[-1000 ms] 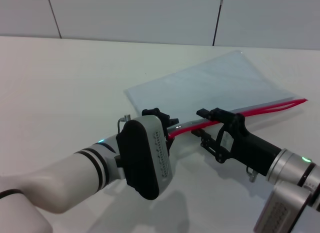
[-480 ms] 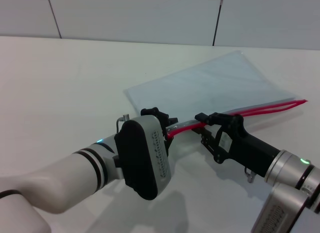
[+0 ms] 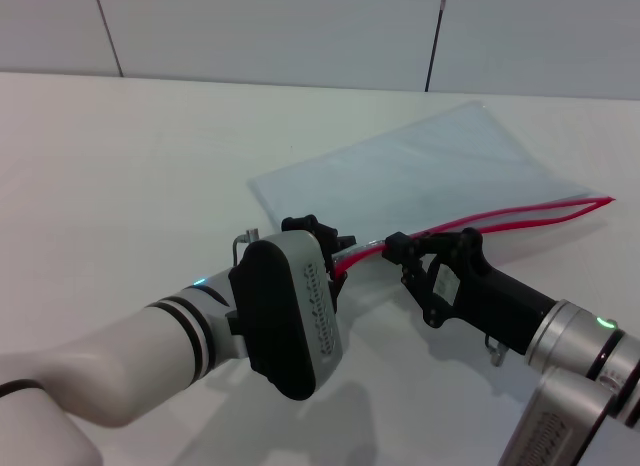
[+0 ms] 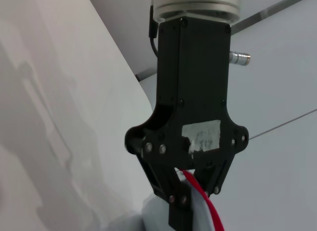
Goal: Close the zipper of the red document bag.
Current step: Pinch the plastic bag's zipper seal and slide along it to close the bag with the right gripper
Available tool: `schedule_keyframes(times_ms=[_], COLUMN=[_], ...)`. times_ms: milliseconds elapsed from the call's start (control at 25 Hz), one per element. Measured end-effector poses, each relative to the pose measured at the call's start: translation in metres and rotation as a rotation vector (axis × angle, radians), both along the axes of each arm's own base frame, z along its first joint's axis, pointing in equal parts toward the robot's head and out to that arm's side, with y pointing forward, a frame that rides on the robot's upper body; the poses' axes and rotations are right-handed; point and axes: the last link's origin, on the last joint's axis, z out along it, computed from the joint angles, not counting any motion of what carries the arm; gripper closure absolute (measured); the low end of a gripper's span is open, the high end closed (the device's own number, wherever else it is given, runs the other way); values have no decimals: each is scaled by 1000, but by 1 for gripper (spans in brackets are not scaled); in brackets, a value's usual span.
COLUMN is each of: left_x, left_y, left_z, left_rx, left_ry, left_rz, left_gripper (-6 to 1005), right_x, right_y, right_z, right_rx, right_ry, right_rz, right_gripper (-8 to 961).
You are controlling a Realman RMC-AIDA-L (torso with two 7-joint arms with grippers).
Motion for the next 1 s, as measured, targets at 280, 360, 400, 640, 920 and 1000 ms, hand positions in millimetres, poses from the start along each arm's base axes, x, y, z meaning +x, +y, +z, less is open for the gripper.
schedule_keyframes(times_ms=[280, 360, 400, 640, 920, 1000], left_x=[0, 0, 0, 0, -1, -1], left_y=[0, 0, 1, 1, -1, -2], left_z=[-1, -1, -1, -1, -2, -3], left_rx=[-1, -1, -1, -2, -8, -12], left_ry=[2, 2, 3, 4, 7, 9], left_rz=[0, 0, 0, -1, -3, -5], left_gripper=[944, 944, 944, 944, 945, 945], right_x=[0, 1, 1, 5, 32, 44], right_y=[1, 2, 2, 6, 22, 27], right_z=[-1, -2, -2, 0, 27, 40], right_rx=[-1, -5, -5, 9, 159, 232], right_ry=[-7, -21, -21, -33, -18, -18], right_rz=[-1, -9, -9, -39, -175, -230], right_gripper=[889, 899, 900, 906, 902, 901])
